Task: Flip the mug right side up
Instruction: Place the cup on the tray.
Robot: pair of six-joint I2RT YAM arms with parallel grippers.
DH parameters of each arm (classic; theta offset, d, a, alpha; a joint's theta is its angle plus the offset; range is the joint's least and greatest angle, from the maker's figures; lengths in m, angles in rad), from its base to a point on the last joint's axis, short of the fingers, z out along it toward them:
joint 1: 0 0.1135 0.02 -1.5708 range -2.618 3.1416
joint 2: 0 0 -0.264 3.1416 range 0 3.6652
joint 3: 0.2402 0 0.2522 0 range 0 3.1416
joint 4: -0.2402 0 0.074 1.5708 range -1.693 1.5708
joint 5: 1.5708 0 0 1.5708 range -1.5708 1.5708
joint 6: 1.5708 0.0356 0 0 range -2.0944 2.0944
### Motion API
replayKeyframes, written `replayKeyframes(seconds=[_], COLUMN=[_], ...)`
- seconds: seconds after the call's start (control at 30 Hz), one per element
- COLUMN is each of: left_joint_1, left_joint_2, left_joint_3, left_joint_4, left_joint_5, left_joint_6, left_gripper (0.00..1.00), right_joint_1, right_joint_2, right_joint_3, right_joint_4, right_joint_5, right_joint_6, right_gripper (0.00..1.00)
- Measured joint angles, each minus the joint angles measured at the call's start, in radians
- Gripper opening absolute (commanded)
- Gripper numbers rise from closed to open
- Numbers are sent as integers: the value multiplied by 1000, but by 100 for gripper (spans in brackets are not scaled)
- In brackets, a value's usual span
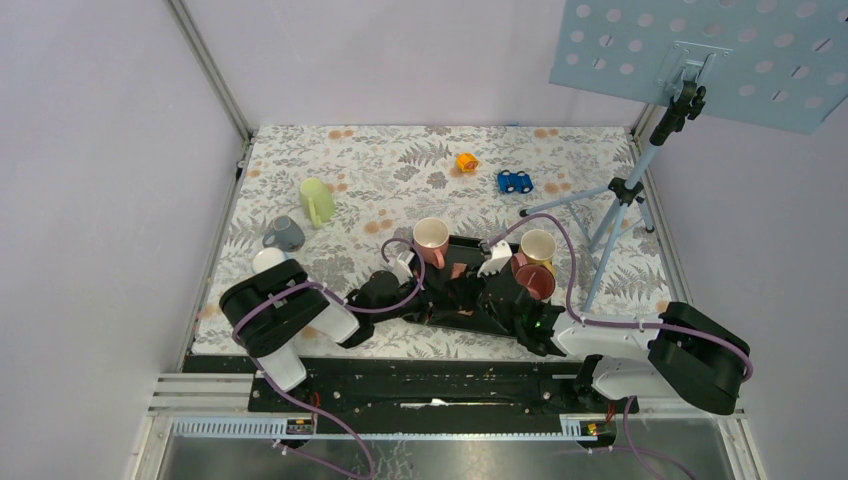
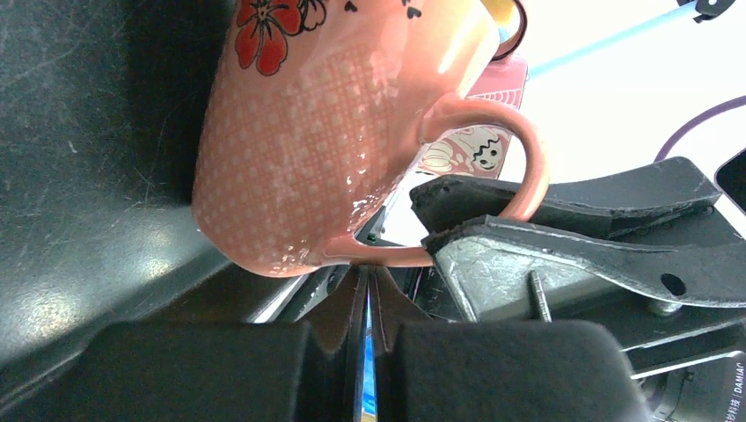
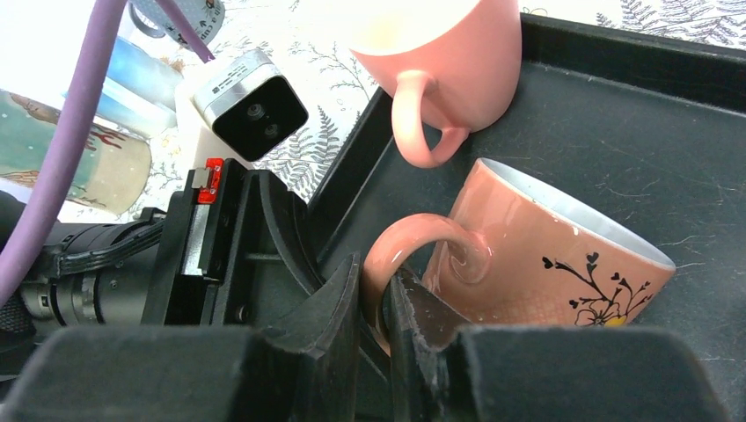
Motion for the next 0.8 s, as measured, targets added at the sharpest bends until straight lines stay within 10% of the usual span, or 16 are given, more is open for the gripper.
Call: replayKeyframes(seconds=[0.33,0.8], left_joint_1=[-4,-10], left_joint_2=[17,16], left_joint_3=[11,-7], left_joint_4=[-13,-35], left_joint_5=[25,62], left_joint_6=[-3,5], left_gripper=[1,0], right_joint_1=[0,0], right_joint_2=[-10,-21], right_joint_3=[-18,-21], right_joint_4=[21,16], right_joint_5=[-31,-114], right_joint_6=[21,22], right_gripper=[21,15])
